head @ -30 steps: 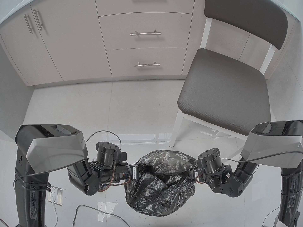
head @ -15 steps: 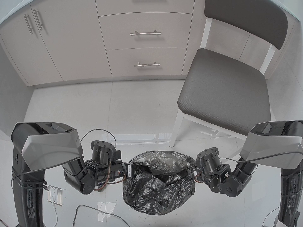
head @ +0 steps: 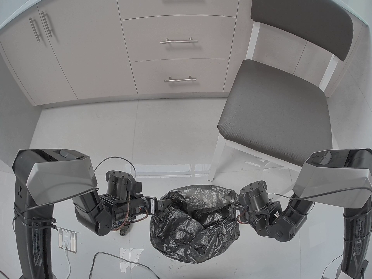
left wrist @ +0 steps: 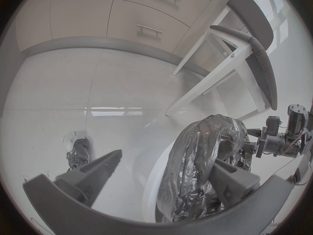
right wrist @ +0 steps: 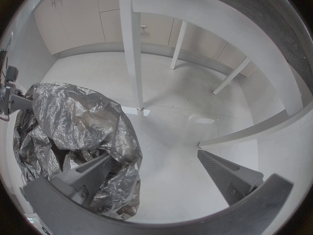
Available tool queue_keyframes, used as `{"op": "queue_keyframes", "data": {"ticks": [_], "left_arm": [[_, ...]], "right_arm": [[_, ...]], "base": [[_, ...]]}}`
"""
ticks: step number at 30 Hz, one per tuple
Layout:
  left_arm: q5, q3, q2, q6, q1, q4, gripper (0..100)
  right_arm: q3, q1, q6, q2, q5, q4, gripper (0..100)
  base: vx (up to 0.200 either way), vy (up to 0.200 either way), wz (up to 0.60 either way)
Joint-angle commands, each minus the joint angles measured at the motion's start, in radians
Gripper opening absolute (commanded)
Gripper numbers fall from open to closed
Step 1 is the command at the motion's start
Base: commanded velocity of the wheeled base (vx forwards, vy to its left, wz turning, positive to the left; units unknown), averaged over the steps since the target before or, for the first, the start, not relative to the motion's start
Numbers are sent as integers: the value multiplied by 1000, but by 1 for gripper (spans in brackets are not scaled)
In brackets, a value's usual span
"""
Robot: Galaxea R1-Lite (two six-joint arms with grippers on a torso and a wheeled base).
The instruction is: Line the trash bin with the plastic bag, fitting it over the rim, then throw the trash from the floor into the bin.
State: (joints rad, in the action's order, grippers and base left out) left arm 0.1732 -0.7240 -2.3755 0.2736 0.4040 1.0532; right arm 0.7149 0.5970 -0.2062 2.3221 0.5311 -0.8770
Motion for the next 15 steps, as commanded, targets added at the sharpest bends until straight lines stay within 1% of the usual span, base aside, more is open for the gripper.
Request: {"op": "queue_keyframes", "data": {"ticks": [1,8,11,15], "left_arm": [[0,-2,-14,-5,-19,1,100],[-8,-15,-31,-19,-24,1,100],[-83,-32,-40,-37,-27,5,100],[-103,-8,-30,-44,-25,4,100]], "right_arm": [[12,9,-2,10,0,0,100],[17,14,-2,10,0,0,100],[15,15,-4,10,0,0,100],[15,14,-4,10,0,0,100]], "base": [[0,0,0],[0,0,0],[0,0,0],[0,0,0]]}}
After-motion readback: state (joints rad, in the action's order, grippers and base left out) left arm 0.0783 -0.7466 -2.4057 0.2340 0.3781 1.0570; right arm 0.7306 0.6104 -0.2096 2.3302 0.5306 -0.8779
